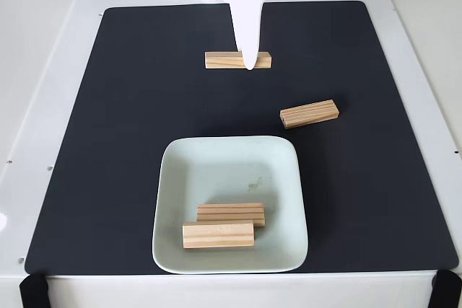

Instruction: Pick up the wooden block and place them on the plate.

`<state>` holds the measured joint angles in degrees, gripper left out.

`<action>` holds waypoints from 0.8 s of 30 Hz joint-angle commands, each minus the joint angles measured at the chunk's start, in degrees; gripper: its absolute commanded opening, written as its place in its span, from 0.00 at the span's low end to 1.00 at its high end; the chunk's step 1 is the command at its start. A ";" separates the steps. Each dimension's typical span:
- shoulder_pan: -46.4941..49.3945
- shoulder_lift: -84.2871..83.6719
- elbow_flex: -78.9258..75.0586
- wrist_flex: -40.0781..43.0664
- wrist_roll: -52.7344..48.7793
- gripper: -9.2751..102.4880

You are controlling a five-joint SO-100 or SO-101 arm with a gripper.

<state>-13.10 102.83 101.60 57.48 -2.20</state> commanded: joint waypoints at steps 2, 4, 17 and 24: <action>0.88 -3.60 -9.76 -5.01 -1.76 0.08; 0.88 -6.50 -14.15 -6.77 -1.93 0.08; 1.14 -31.73 -42.01 -9.05 -2.11 0.08; 2.20 -42.63 -51.68 -8.96 -2.11 0.08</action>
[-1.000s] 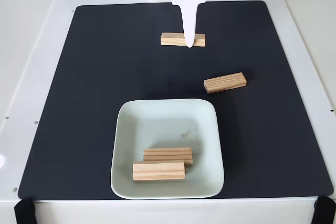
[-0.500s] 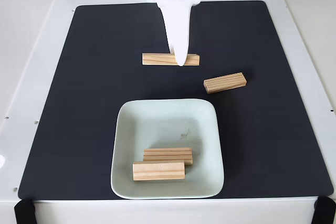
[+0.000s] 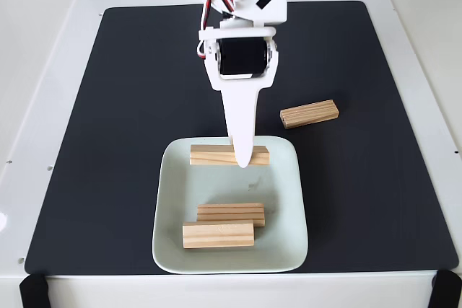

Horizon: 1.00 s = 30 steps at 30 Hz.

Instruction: Pick up the wooden block and place them on the plate.

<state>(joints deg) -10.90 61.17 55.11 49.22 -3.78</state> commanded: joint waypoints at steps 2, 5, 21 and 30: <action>0.00 -2.99 -7.03 -0.70 -0.53 0.08; 0.00 -6.15 -9.76 -0.70 -0.53 0.08; -1.05 -13.45 -18.19 0.00 0.18 0.08; -1.05 -13.54 -18.02 0.70 0.00 0.08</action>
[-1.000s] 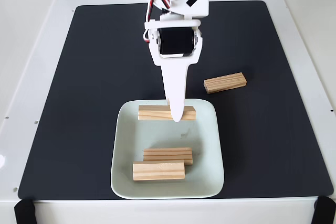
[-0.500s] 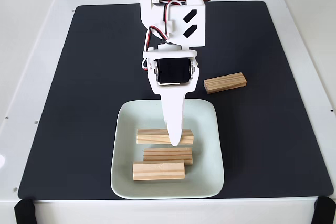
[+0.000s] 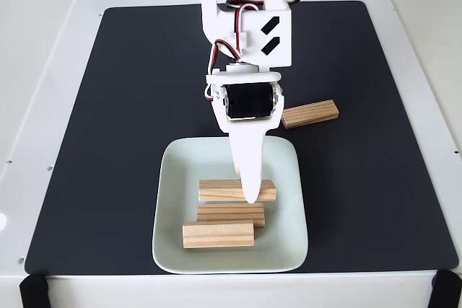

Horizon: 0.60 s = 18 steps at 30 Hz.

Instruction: Pick up the wooden block and place them on the plate.

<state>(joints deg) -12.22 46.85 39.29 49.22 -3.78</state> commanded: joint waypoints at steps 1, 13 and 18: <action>0.26 0.79 -2.20 1.41 -0.26 0.08; 0.26 0.79 -2.20 4.66 0.26 0.08; 0.26 0.79 -2.20 4.31 0.26 0.08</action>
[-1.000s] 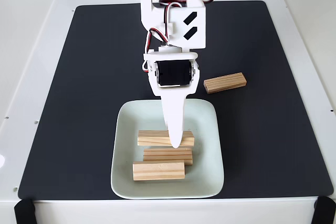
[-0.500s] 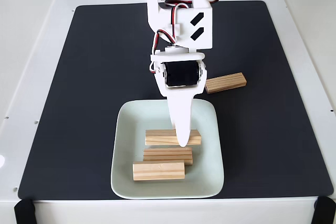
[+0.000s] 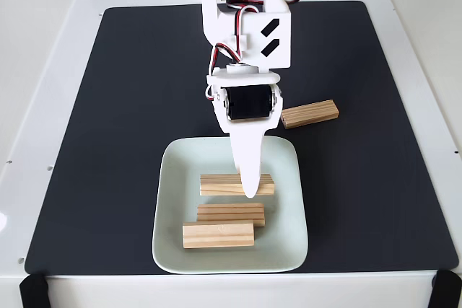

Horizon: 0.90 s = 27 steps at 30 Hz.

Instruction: Pick up the wooden block and place them on the plate.

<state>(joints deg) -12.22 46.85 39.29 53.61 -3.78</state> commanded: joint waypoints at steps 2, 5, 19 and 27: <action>0.26 0.70 -2.20 -0.35 0.26 0.08; 0.26 0.70 -2.46 -0.70 0.35 0.08; -0.26 0.62 -2.55 -0.44 0.35 0.08; -0.18 0.62 -2.55 -0.35 0.35 0.08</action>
<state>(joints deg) -12.22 46.85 39.29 53.61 -3.78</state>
